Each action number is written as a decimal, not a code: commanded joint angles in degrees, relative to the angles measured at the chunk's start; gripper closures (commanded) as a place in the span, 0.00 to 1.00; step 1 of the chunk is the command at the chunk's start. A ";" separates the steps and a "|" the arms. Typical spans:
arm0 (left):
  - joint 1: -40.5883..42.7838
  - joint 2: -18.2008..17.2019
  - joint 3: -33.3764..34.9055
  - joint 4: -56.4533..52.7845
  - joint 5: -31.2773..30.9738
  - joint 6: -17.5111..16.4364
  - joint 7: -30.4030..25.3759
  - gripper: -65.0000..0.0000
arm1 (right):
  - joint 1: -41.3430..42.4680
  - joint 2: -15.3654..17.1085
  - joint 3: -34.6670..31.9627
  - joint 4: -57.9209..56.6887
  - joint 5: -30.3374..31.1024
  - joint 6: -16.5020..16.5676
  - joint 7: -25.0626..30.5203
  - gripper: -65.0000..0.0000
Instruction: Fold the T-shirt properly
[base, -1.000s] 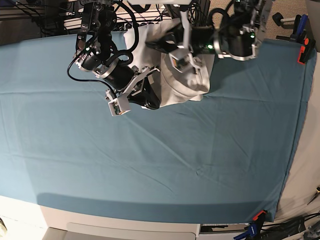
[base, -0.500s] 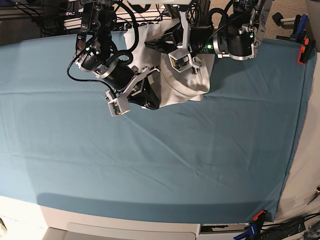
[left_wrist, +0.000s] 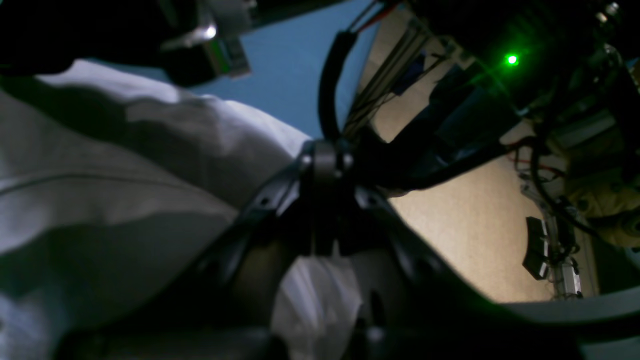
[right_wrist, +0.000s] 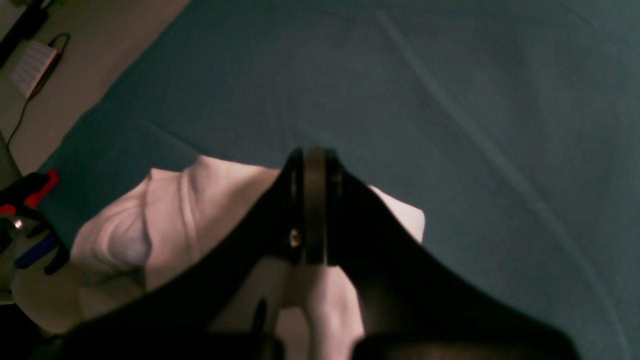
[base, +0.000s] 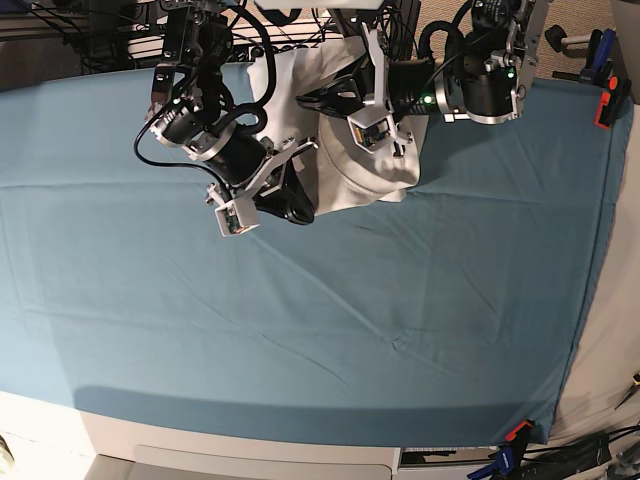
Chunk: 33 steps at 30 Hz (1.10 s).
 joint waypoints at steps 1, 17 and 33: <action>-0.24 0.00 -0.11 1.33 -1.57 0.31 -1.51 1.00 | 0.63 -0.11 -0.11 0.81 1.36 0.35 1.64 1.00; 0.07 -1.01 -0.11 6.78 8.07 5.14 -5.51 1.00 | 0.63 -0.13 -0.11 0.81 1.33 0.35 1.62 1.00; 0.24 -1.29 -12.44 8.74 3.32 -0.31 -5.35 1.00 | 1.29 0.17 -0.11 0.81 -2.32 0.33 3.02 1.00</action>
